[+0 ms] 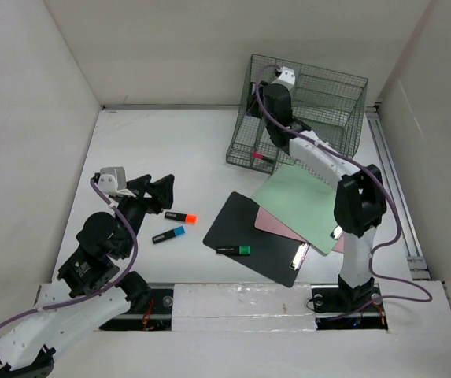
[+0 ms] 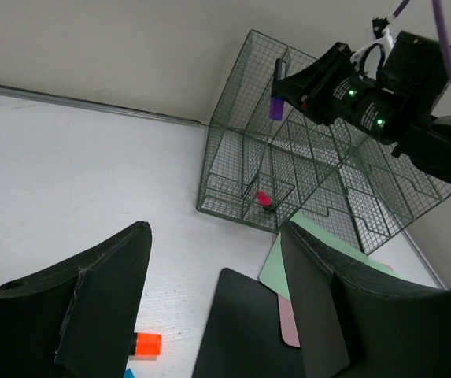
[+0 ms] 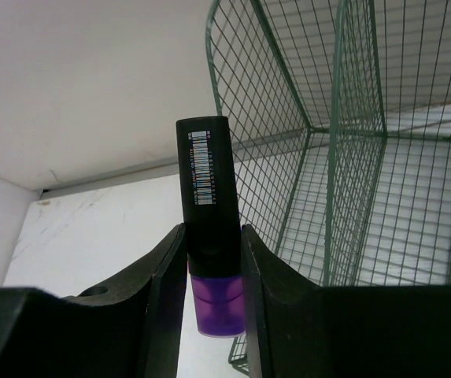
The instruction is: Organize the desk
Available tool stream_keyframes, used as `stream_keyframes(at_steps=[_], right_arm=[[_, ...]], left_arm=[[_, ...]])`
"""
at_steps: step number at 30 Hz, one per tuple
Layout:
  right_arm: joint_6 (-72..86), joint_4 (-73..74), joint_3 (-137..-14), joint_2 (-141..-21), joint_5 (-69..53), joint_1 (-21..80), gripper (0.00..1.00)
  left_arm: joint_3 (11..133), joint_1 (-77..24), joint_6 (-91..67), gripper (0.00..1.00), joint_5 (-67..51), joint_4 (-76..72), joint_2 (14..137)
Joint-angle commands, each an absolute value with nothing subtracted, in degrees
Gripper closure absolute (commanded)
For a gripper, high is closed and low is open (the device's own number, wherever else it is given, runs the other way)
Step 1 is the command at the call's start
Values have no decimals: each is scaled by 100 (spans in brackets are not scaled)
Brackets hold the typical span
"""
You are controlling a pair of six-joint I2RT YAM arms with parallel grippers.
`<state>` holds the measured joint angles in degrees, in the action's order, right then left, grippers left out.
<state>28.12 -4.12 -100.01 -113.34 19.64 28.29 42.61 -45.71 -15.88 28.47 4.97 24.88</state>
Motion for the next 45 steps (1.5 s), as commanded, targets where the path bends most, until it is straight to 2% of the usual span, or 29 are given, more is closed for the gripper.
stream_keyframes(at_steps=[1,8,11,12,13,14,17,23,26,27,28,29,30,32,36,37,40,41,42,44,45], right_arm=[[3207,-633,-10274,-11408,2127,2848,78],[3515,-737,-10073,-11549,2627,2900,72],[3542,-826,-9949,-11505,2751,2900,63],[3542,-826,-9975,-11566,2673,2900,51],[3542,-826,-9976,-11566,2672,2900,51],[3542,-826,-9976,-11575,2594,2900,44],[3516,-844,-9967,-11549,2479,2900,36],[3165,-1212,-9309,-10971,2443,3119,35],[3024,-1274,-8791,-10602,2400,3339,41],[2980,-1292,-8615,-10521,2417,3514,46],[2979,-1266,-8239,-10407,2434,3611,56],[2953,-1213,-8035,-10311,2435,3699,74],[2892,-1187,-7824,-10083,2365,3796,83],[2665,-925,-7237,-9871,2120,4095,96],[2207,225,-6487,-9353,1820,4675,98],[2171,490,-6356,-9178,1767,4763,96],[2171,1545,-5890,-8704,1267,5044,70],[2180,1947,-5784,-8562,909,5202,51],[2180,2108,-5609,-8430,723,5290,42],[2223,2512,-5537,-8105,415,5562,28],[2232,2662,-5528,-8043,335,5650,25]], left_arm=[[4184,-4553,-1521,38,2786,264,2408],[4175,-4553,-1521,37,2751,246,2417],[4166,-4553,-1521,37,2795,237,2417],[4175,-4553,-1521,37,2751,246,2417],[4175,-4553,-1521,37,2751,246,2417],[4184,-4553,-1512,37,2760,229,2417],[4166,-4553,-1512,37,2804,246,2443],[4166,-4553,-1512,37,2865,246,2461],[4175,-4553,-1512,37,2795,237,2487],[4166,-4553,-1503,37,2830,237,2487],[4166,-4553,-1503,37,2856,237,2496],[4166,-4553,-1512,37,2856,255,2487],[4166,-4553,-1512,37,2848,264,2487],[4157,-4553,-1512,37,2856,246,2435],[4157,-4553,-1512,37,2839,229,2452],[4149,-4553,-1512,37,2795,211,2478],[4148,-4553,-1494,37,2830,193,2522],[4148,-4553,-1503,37,2830,202,2531],[4148,-4553,-1503,37,2821,202,2540],[4140,-4553,-1486,37,2830,167,2549],[4140,-4553,-1485,36,2847,158,2558]])
